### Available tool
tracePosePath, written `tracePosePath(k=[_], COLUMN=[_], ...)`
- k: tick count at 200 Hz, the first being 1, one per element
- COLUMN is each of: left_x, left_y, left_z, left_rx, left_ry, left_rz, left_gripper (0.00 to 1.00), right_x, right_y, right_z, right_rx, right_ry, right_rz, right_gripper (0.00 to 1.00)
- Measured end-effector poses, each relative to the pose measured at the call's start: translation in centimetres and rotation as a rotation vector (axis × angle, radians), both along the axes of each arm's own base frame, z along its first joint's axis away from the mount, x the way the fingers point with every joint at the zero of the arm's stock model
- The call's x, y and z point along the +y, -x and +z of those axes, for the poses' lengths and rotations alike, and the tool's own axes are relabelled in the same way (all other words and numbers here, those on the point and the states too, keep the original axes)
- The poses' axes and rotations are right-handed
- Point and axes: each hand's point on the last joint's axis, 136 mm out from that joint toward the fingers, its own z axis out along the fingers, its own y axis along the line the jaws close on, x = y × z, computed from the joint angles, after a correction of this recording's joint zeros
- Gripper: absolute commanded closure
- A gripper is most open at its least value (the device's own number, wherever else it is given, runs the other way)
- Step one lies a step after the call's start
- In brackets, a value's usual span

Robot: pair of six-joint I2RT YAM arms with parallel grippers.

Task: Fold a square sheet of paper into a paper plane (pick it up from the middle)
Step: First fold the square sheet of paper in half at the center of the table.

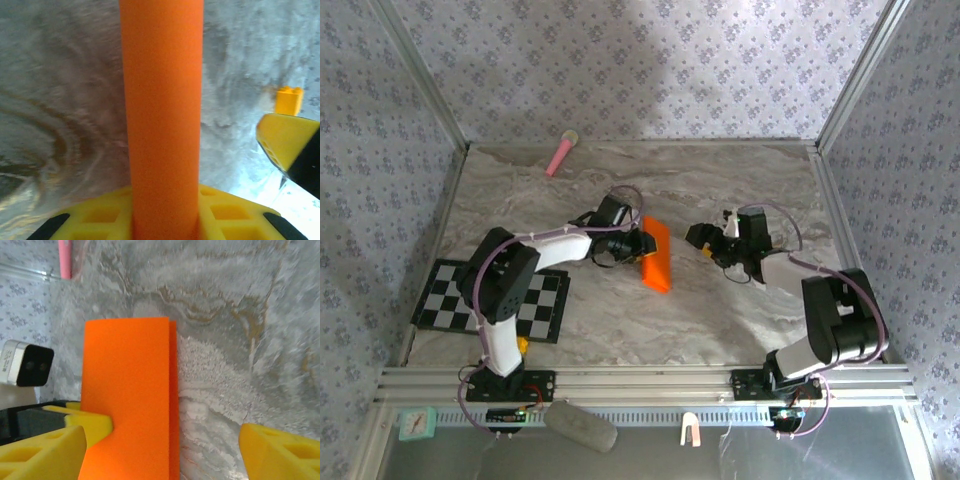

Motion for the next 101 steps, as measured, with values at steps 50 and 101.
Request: tracePosePath(k=[50,101], left_x=[1.6,2.4], left_y=[0.1,0.4], left_z=[-2.3,-3.7], left_rx=[0.029,0.063], left_ry=[-0.079,-0.136], left_rz=[0.04,0.049], left_gripper=[0.74,0.77], right_x=[2.8,5.7], right_y=[0.7,0.3], right_z=[-2.1,-2.3], right_rx=[0.066,0.071], right_ry=[-0.006,0.047], right_rz=[0.073,0.146], right_gripper=[0.49,0.71])
